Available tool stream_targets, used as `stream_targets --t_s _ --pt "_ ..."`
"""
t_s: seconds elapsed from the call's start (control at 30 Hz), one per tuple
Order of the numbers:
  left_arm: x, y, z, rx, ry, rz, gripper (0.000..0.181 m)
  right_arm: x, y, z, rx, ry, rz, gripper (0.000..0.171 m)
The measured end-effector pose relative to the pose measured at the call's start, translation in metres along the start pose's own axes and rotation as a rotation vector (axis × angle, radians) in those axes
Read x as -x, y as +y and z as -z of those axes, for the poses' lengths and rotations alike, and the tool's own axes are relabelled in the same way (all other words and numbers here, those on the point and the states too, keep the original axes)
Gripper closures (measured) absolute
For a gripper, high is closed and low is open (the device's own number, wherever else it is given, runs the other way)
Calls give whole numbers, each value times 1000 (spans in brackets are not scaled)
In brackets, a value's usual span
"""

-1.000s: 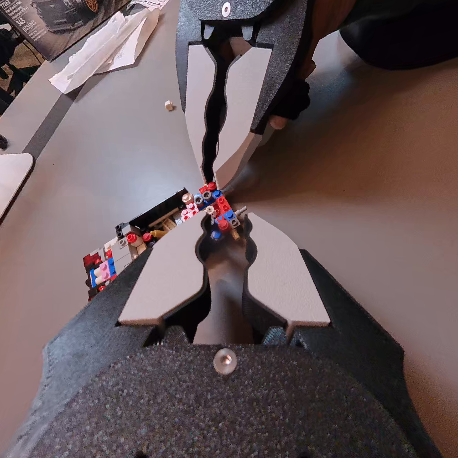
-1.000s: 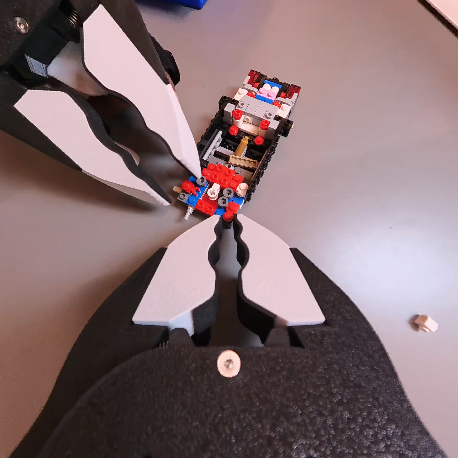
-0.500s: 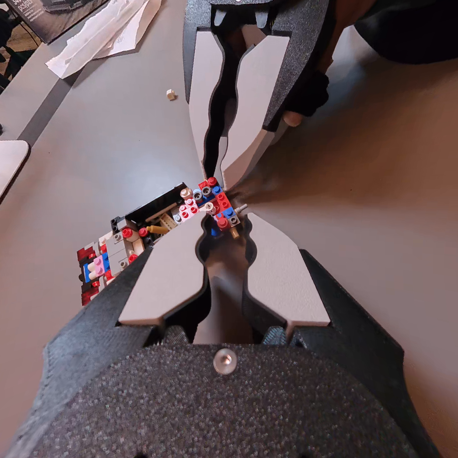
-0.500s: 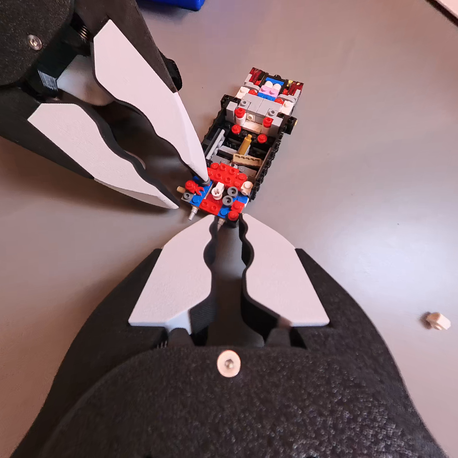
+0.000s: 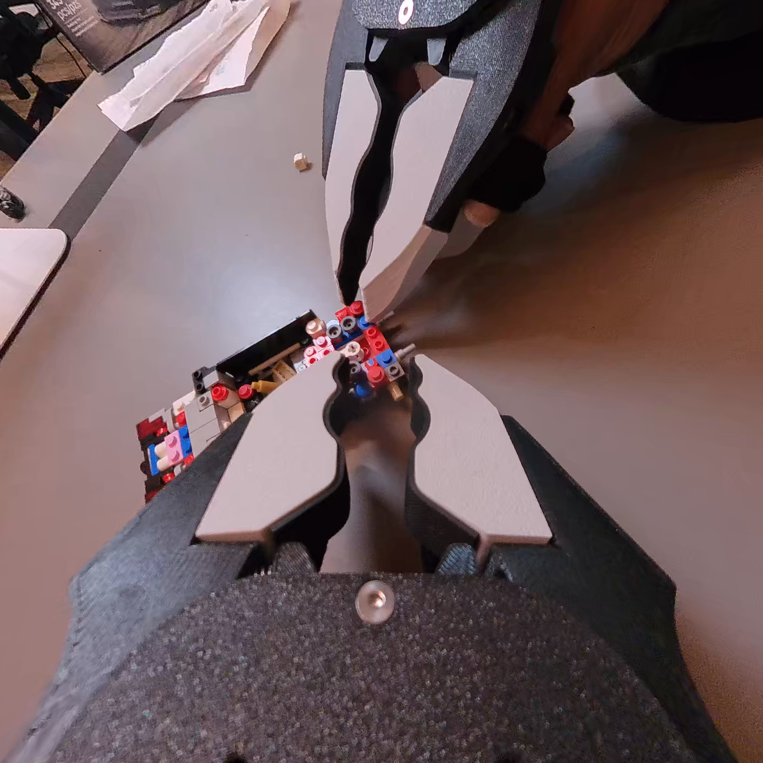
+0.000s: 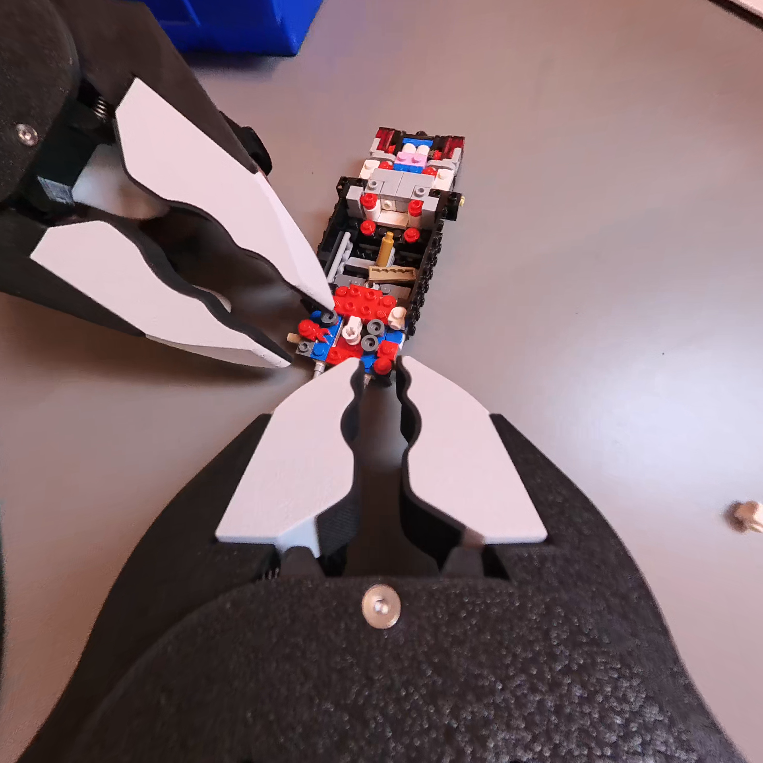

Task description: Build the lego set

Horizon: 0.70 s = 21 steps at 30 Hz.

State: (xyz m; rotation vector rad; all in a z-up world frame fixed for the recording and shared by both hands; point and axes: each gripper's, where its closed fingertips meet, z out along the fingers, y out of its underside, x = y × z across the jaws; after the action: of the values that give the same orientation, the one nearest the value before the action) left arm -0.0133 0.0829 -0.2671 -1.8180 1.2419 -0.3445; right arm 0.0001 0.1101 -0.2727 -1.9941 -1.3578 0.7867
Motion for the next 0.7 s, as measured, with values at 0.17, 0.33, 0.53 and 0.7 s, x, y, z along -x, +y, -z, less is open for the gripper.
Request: stream_targets --t_s 0.17,0.33,0.53,0.7 --pt "4 4 -4 37 -34 -3 154 -2 -2 -1 -12 40 44 161" --pt "5 5 -7 65 -29 11 164 2 -8 -1 -70 83 204 164" --pt "3 6 -10 88 -24 21 172 13 -20 4 -180 74 305 165" --pt "5 -8 3 -18 6 66 164 24 -33 18 -287 -7 289 165"
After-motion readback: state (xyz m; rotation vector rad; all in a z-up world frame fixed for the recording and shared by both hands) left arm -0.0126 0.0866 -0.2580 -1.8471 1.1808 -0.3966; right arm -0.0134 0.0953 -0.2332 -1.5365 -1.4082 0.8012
